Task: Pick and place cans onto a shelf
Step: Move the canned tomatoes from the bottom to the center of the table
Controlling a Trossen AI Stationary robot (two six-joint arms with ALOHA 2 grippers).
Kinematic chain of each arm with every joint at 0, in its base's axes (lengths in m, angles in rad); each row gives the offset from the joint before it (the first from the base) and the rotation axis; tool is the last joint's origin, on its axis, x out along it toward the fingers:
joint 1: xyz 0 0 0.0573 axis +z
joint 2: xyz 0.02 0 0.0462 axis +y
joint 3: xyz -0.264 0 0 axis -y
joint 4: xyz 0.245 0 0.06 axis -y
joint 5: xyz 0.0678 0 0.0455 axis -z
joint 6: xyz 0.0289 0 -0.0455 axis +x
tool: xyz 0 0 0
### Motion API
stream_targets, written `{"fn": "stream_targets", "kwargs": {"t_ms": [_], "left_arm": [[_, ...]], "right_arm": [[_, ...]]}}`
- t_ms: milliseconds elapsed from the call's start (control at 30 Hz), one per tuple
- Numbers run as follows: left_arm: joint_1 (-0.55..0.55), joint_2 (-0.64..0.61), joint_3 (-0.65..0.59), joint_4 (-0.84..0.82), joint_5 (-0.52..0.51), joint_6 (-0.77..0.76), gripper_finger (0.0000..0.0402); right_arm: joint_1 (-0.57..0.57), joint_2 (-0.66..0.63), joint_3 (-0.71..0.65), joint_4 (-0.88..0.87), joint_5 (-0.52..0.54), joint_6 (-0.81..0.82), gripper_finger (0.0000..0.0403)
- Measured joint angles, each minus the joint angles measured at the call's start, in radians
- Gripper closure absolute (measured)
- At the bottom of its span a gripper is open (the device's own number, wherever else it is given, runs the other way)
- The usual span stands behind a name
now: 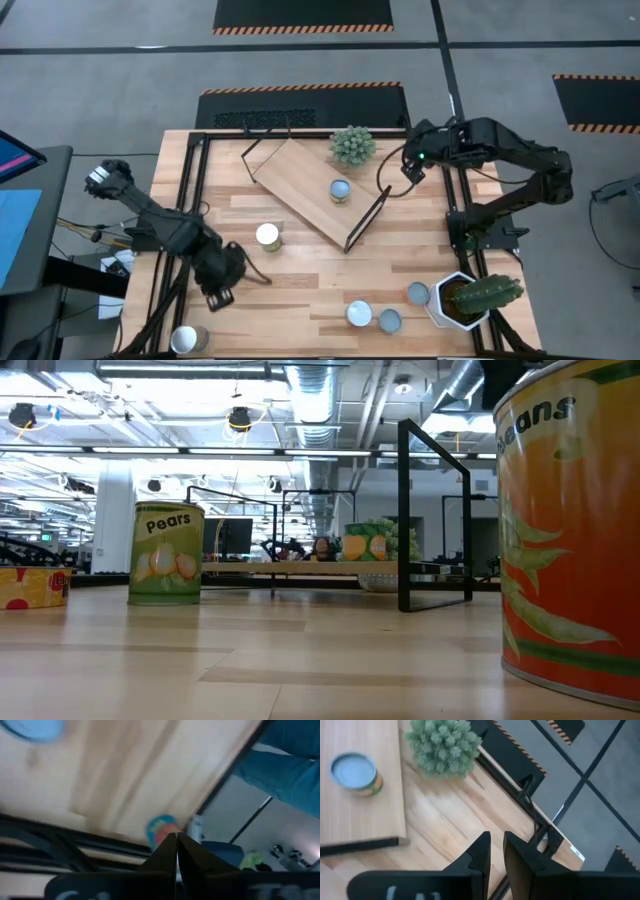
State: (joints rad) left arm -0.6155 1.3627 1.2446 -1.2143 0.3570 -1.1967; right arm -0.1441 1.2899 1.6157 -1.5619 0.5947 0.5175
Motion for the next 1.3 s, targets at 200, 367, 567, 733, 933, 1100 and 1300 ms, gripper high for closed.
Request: {"fn": "stream_targets", "kwargs": {"t_ms": [200, 367, 567, 733, 933, 1100, 1300], "left_arm": [[-0.162, 0.174, 0.129, -0.081, 0.069, -0.181, 0.0401], [-0.266, 0.266, 0.141, -0.051, 0.184, -0.283, 0.0401], [-0.311, 0.277, 0.139, 0.056, 0.178, -0.441, 0.0401], [-0.370, 0.277, 0.133, 0.055, 0.126, -0.524, 0.0401], [-0.403, 0.277, 0.105, 0.099, 0.125, -0.597, 0.0401], [-0.401, 0.276, 0.067, 0.100, 0.111, -0.604, 0.0401], [-0.394, 0.276, 0.003, 0.121, 0.117, -0.588, 0.0401]], "right_arm": [[0.057, -0.022, -0.050, 0.021, 0.004, -0.001, 0.0328], [0.132, -0.023, -0.052, 0.031, 0.005, 0.000, 0.0328], [0.213, -0.023, -0.052, 0.031, 0.006, 0.006, 0.0328], [0.253, -0.023, -0.052, 0.030, 0.016, 0.006, 0.0328], [0.275, -0.025, -0.052, 0.023, 0.032, 0.006, 0.0328], [0.275, -0.044, -0.052, 0.020, 0.044, 0.006, 0.0328], [0.275, -0.079, -0.052, 0.027, 0.041, 0.007, 0.0328]]}}
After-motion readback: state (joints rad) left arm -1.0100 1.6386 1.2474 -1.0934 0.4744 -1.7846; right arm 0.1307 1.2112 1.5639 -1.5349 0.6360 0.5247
